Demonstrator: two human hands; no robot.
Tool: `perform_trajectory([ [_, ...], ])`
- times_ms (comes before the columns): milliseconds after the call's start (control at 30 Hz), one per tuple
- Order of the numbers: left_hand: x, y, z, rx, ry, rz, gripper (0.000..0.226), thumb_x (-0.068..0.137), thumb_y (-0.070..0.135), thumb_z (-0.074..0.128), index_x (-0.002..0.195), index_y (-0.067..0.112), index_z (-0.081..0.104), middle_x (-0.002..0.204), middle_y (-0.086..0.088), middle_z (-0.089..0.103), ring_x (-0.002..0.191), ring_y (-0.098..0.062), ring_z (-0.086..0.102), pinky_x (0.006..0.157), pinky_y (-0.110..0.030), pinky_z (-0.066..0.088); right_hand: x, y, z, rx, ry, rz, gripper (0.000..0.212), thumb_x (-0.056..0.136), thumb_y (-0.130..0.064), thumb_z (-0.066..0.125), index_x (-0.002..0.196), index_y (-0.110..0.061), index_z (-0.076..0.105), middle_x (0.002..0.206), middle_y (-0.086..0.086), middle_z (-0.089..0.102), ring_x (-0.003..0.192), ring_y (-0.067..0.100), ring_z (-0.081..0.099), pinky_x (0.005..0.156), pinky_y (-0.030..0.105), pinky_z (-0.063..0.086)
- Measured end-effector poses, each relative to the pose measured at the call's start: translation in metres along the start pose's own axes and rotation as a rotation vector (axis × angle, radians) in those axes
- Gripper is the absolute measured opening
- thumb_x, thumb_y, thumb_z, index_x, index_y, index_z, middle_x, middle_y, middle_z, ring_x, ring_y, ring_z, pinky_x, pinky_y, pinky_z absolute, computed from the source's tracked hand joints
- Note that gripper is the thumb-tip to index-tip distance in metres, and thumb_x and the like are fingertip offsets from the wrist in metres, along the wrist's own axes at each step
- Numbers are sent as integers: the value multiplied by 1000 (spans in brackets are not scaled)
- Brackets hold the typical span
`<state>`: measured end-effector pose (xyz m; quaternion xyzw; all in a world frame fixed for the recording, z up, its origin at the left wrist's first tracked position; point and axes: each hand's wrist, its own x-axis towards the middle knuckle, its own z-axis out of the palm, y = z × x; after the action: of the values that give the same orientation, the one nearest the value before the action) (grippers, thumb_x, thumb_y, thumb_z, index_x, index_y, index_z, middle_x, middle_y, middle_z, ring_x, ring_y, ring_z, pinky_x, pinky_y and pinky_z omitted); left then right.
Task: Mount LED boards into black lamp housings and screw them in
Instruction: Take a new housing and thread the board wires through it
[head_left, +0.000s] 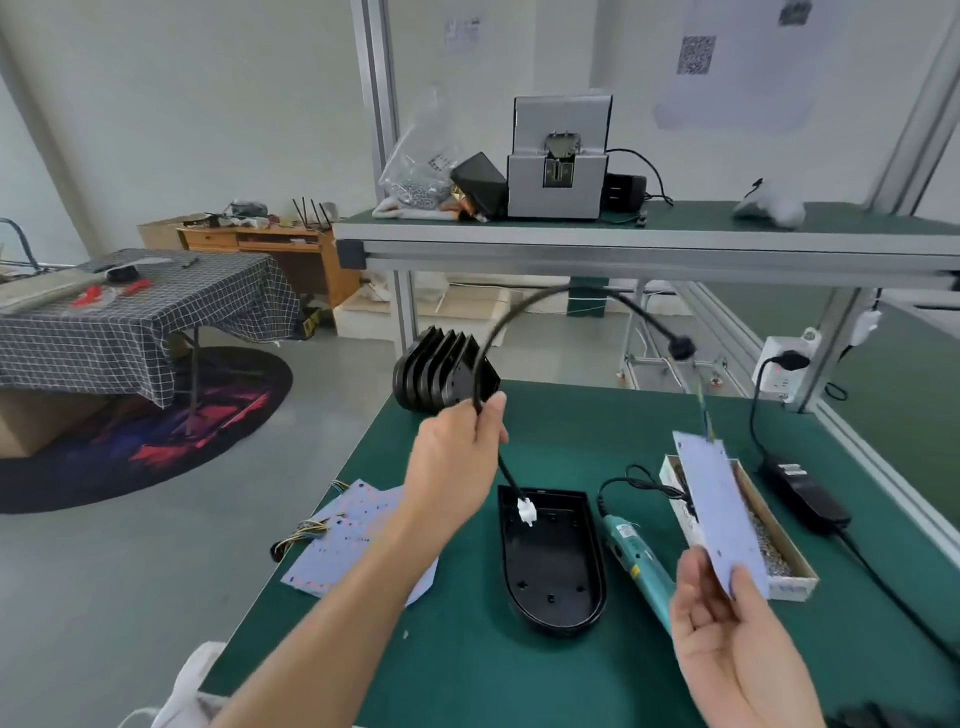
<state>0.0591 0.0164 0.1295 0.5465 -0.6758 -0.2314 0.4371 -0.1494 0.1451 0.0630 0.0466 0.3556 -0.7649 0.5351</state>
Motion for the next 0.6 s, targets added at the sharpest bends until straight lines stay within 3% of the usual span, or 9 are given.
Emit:
perform_trajectory([
  [133, 3, -6, 22, 97, -26, 46, 50, 109, 45, 42, 75, 16, 63, 53, 6, 51, 52, -15, 51, 60, -34, 44, 11, 5, -15, 53, 67, -10, 28, 113, -26, 41, 98, -10, 58, 67, 0, 76, 58, 9, 74, 48, 16, 55],
  [367, 2, -4, 29, 159, -105, 84, 51, 109, 48, 42, 80, 12, 63, 62, -3, 59, 67, -35, 59, 72, -47, 54, 26, 2, -8, 135, 109, -11, 29, 114, -27, 41, 102, -6, 57, 68, 8, 76, 60, 15, 76, 55, 25, 62],
  [433, 2, 0, 30, 178, -110, 99, 54, 109, 49, 41, 83, 7, 63, 66, -10, 63, 71, -38, 61, 73, -50, 54, 28, 0, -7, 191, 119, 20, 31, 114, -28, 40, 102, -5, 57, 72, 11, 77, 64, 18, 77, 63, 25, 64],
  [500, 1, 2, 32, 186, -107, 118, 56, 108, 50, 41, 84, 4, 62, 69, -16, 64, 72, -41, 61, 72, -51, 53, 27, -3, -7, 227, 132, 43, 33, 113, -30, 42, 102, -3, 57, 90, 15, 76, 78, 21, 77, 81, 28, 63],
  [533, 0, 3, 33, 184, -106, 126, 57, 108, 50, 41, 83, 3, 62, 68, -17, 64, 72, -41, 60, 72, -52, 53, 25, -5, -8, 235, 116, 63, 33, 112, -31, 46, 103, -1, 58, 99, 17, 73, 84, 23, 76, 82, 30, 62],
  [600, 0, 5, 34, 193, -111, 134, 57, 108, 50, 42, 83, 3, 62, 68, -16, 63, 72, -41, 60, 72, -51, 53, 19, -5, -8, 221, 34, 144, 32, 102, -23, 61, 107, 8, 60, 105, 23, 74, 81, 27, 79, 63, 27, 63],
])
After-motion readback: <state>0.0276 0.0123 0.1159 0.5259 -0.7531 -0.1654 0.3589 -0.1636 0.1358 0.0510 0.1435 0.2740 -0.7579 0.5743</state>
